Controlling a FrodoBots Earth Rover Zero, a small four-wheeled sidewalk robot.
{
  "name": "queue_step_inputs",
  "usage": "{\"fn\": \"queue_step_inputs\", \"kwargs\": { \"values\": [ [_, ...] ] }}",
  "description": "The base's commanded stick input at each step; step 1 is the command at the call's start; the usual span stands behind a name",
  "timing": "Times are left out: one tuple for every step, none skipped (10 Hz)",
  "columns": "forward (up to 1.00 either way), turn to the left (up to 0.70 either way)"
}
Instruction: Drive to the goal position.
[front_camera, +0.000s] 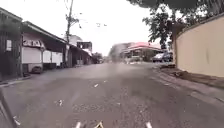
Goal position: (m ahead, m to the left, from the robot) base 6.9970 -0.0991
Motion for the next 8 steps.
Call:
{"fn": "queue_step_inputs", "kwargs": {
  "values": [
    [0.7, 0.0],
    [0.7, 0.0],
    [0.7, 0.0],
    [0.7, 0.0],
    [0.7, 0.0],
    [0.7, 0.0],
    [0.7, 0.0],
    [0.7, 0.0]
  ]
}}
